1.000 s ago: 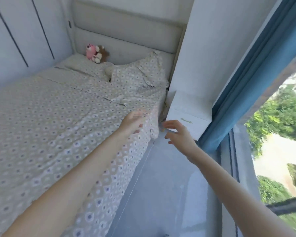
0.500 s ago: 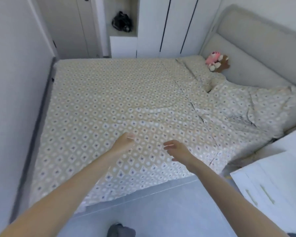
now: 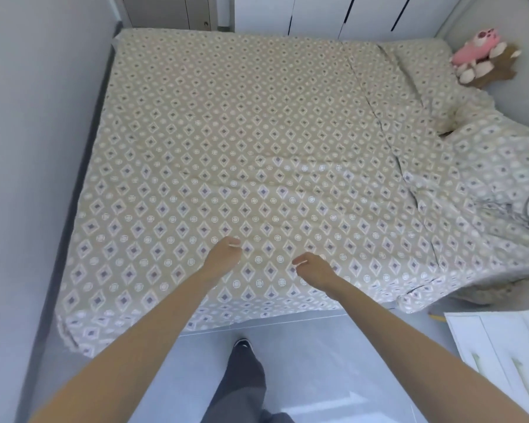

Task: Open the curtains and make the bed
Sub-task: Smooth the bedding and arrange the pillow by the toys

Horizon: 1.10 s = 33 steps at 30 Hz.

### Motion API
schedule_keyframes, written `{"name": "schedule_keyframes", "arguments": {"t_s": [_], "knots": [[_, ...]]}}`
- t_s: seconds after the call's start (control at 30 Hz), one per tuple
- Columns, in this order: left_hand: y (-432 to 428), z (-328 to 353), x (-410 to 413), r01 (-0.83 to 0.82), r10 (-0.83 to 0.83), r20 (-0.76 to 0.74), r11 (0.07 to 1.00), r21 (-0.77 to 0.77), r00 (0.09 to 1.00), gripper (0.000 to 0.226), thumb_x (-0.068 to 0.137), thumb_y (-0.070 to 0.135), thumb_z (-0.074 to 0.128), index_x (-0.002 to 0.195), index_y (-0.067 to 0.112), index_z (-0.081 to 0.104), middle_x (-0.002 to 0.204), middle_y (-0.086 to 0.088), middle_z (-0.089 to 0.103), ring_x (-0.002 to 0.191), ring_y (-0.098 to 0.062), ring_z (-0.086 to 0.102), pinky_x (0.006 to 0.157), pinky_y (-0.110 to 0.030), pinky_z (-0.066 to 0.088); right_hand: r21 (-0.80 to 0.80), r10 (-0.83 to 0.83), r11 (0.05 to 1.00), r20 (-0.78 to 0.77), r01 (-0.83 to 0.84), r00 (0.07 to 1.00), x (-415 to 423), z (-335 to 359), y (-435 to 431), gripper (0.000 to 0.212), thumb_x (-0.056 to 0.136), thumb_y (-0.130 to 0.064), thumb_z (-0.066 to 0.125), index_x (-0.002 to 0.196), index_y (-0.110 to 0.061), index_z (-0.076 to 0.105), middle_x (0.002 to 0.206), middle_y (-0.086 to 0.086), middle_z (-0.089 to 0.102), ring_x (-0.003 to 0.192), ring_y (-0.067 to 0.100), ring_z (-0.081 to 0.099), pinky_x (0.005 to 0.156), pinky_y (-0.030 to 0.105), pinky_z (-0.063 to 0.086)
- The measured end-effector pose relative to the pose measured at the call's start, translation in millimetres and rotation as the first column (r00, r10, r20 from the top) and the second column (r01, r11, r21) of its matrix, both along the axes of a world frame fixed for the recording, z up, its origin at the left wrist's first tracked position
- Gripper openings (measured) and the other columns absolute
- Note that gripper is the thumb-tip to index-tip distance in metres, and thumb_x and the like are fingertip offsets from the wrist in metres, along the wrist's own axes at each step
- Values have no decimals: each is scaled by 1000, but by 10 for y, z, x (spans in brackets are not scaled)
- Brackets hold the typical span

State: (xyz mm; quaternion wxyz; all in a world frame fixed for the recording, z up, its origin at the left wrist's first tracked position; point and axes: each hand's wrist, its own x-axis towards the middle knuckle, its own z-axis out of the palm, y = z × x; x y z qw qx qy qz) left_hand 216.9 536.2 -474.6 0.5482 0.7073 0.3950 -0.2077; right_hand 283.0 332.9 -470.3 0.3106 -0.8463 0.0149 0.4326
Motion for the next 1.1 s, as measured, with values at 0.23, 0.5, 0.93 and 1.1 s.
{"name": "schedule_keyframes", "arguments": {"t_s": [0.23, 0.5, 0.93, 1.1], "knots": [[-62, -758, 128, 158, -155, -40, 984, 83, 987, 41, 88, 11, 47, 128, 20, 52, 127, -8, 48, 72, -21, 57, 60, -27, 45, -123, 125, 985, 18, -121, 992, 201, -824, 37, 35, 87, -7, 47, 121, -16, 55, 127, 7, 57, 96, 20, 56, 80, 27, 43], [-274, -1975, 102, 495, -455, -209, 841, 219, 866, 60, 84, 10, 58, 139, 24, 39, 137, -5, 38, 131, -28, 33, 94, -38, 42, -312, 466, 849, 59, -427, 883, 268, -2004, 65, 44, 84, -1, 50, 125, -17, 50, 129, 7, 47, 122, 25, 42, 88, 35, 43], [-495, -3100, -11, 680, -629, -335, 449, 580, 701, 21, 81, 4, 63, 93, 21, 59, 90, 4, 59, 86, -18, 53, 72, -27, 42, -357, 641, 755, 222, -550, 735, 222, -3139, -134, 13, 79, 3, 59, 88, -5, 62, 98, 7, 59, 99, 25, 55, 66, 29, 43], [-517, -3138, 4, 694, -610, -351, 523, 494, 710, 22, 82, -4, 59, 81, 17, 60, 84, 2, 59, 74, -16, 55, 66, -23, 42, -322, 643, 747, 126, -582, 756, 336, -3082, -142, 2, 83, -5, 62, 82, -4, 63, 80, 7, 61, 72, 20, 51, 60, 26, 34]]}}
